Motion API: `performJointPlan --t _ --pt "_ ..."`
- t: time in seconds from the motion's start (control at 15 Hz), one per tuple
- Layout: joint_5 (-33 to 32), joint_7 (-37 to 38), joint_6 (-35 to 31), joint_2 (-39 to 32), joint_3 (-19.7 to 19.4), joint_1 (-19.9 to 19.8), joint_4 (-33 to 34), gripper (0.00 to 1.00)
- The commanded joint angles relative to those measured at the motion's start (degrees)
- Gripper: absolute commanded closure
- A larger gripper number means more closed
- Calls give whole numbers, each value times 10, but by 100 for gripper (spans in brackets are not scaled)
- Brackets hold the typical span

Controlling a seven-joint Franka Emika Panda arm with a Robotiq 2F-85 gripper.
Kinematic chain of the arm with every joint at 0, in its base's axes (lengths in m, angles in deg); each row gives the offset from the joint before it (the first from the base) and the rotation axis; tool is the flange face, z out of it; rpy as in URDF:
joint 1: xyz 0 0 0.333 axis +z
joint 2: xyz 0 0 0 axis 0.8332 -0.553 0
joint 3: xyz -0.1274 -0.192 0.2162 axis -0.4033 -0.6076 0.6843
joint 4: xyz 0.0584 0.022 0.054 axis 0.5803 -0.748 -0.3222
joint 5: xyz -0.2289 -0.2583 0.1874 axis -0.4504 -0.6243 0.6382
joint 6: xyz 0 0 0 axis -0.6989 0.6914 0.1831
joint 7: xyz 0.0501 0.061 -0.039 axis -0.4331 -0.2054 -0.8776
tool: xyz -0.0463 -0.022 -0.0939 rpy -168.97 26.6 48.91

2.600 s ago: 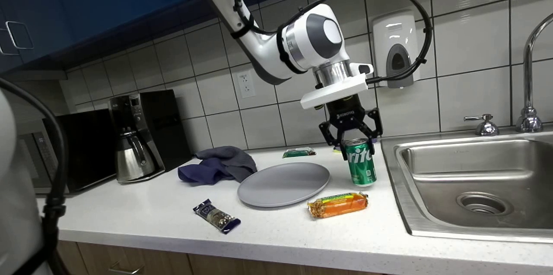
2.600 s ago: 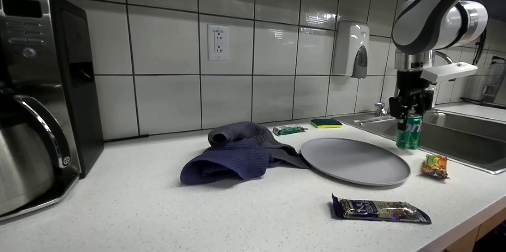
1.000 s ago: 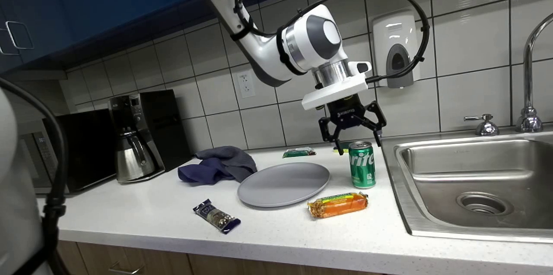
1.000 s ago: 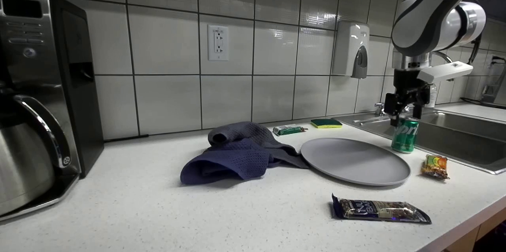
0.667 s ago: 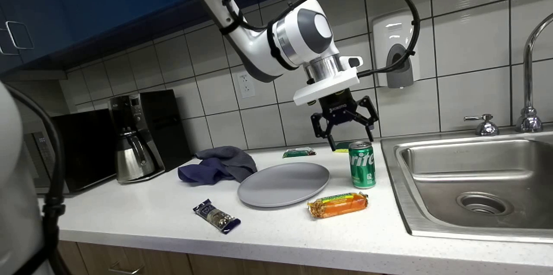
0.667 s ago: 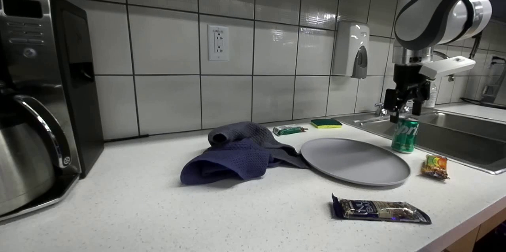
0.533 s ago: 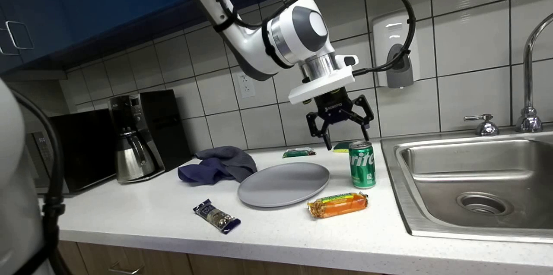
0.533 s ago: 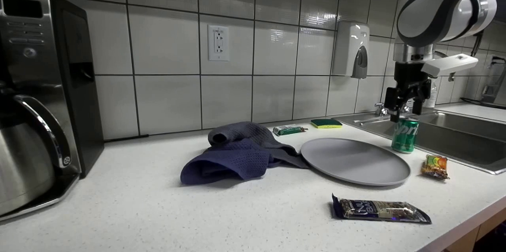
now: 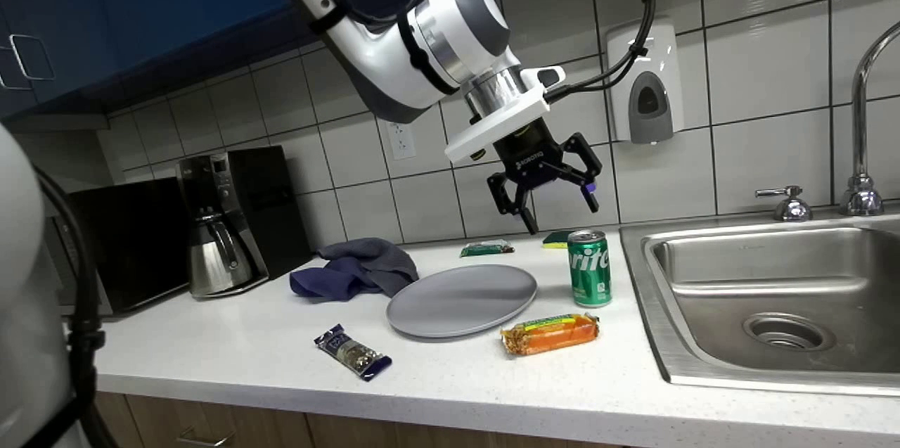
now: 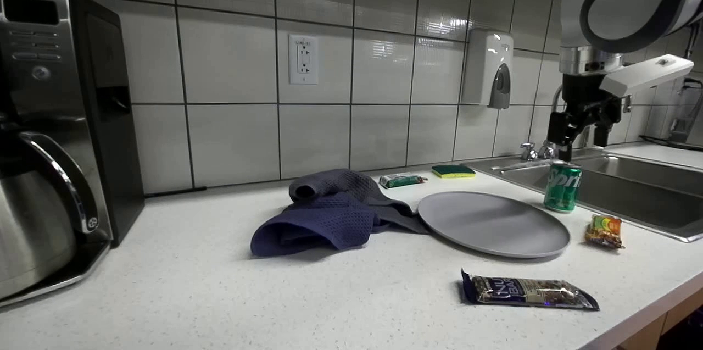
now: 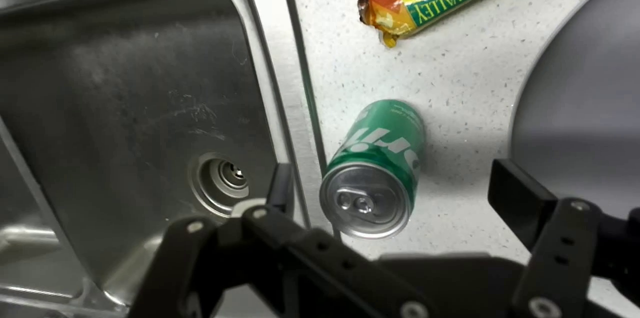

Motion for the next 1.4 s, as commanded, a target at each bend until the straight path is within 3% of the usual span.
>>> performJointPlan --t 0.0,0.47,0.53,1.33 --pt "-14 71 16 33 10 -6 -36 0" --pt "6 106 -3 53 23 -3 -92 0" --pt "4 88 -2 21 19 -8 -64 0" --pt "16 90 -8 28 19 -8 -83 0"
